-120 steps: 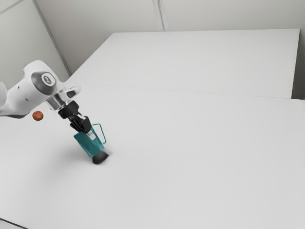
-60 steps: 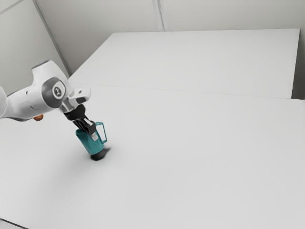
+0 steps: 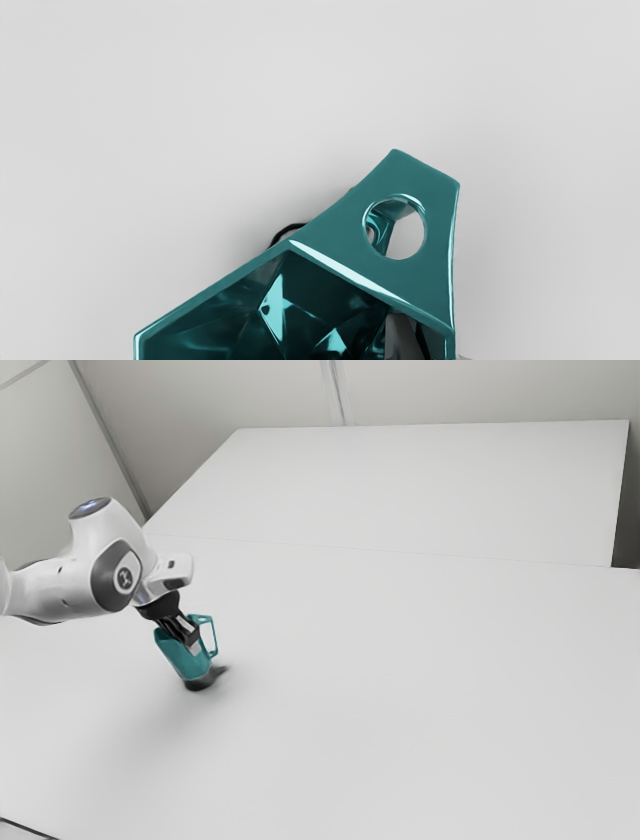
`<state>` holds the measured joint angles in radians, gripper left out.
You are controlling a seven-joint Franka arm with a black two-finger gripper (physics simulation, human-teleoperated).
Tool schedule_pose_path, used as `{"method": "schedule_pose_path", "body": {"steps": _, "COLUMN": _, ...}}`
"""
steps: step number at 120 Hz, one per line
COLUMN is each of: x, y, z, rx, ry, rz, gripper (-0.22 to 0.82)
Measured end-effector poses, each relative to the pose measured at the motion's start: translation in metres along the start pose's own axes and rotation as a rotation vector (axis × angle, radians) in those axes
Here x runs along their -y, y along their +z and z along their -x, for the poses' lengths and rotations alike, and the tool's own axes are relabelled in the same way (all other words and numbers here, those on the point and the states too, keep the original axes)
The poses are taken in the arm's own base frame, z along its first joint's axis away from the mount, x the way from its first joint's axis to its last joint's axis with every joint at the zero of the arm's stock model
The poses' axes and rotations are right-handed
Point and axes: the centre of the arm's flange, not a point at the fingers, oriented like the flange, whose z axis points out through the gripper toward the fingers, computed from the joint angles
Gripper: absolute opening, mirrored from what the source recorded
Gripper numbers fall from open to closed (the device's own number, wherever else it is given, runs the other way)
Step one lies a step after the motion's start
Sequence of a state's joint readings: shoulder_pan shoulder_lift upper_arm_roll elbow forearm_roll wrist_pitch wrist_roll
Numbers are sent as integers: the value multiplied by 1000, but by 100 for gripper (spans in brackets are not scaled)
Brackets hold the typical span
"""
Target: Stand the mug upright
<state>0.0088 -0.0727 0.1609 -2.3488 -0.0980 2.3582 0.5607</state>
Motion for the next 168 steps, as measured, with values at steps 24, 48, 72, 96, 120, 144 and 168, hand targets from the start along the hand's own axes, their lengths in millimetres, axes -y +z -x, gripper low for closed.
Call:
{"method": "schedule_pose_path", "body": {"steps": 24, "x": -1, "y": 3, "z": -4, "rx": 7, "ry": 10, "rz": -39, "gripper": -17}}
{"method": "schedule_pose_path", "body": {"steps": 48, "x": -5, "y": 10, "z": -7, "rx": 28, "ry": 25, "rz": -67, "gripper": -17}}
{"method": "schedule_pose_path", "body": {"steps": 72, "x": -4, "y": 28, "z": -8, "rx": 60, "ry": 8, "rz": -66, "gripper": -17}}
{"method": "schedule_pose_path", "body": {"steps": 96, "x": -5, "y": 33, "z": -9, "rx": 66, "ry": -8, "rz": -69, "gripper": -18}}
{"method": "schedule_pose_path", "body": {"steps": 120, "x": -7, "y": 31, "z": -11, "rx": 70, "ry": -1, "rz": -79, "gripper": 19}}
{"method": "schedule_pose_path", "body": {"steps": 144, "x": -8, "y": 21, "z": -17, "rx": 62, "ry": 15, "rz": -100, "gripper": 44}}
{"method": "schedule_pose_path", "body": {"steps": 168, "x": -10, "y": -1, "z": -22, "rx": 38, "ry": 19, "rz": -113, "gripper": 54}}
